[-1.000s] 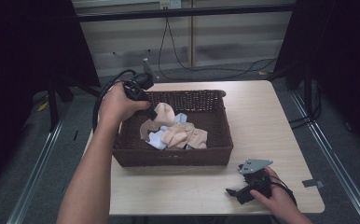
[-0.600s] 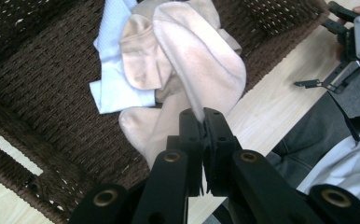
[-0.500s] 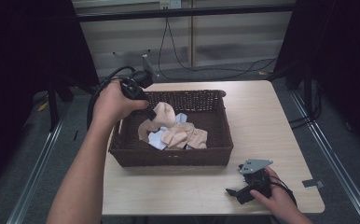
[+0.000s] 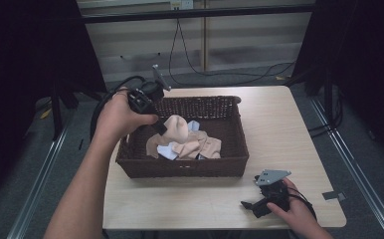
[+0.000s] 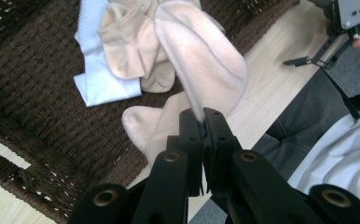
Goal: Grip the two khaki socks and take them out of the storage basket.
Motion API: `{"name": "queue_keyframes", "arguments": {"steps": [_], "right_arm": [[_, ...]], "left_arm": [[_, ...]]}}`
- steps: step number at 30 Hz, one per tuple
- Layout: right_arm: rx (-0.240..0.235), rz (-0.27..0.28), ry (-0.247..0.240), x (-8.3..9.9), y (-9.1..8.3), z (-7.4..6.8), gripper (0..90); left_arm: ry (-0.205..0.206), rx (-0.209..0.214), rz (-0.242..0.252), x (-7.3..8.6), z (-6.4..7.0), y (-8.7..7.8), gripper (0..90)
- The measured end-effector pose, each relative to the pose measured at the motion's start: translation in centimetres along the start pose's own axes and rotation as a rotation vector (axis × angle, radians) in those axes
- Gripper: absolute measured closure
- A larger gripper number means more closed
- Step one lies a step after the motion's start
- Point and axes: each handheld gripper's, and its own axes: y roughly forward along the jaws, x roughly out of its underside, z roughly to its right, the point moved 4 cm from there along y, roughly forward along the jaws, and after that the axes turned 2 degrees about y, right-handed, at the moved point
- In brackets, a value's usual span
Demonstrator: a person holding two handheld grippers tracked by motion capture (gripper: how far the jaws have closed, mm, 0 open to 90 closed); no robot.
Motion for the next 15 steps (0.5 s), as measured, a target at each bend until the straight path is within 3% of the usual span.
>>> {"name": "queue_keyframes", "arguments": {"steps": [15], "right_arm": [[0.000, 0.000, 0.000, 0.00, 0.00, 0.00, 0.0]], "left_arm": [[0.025, 0.027, -0.003, 0.68, 0.89, 0.02, 87.4]]}}
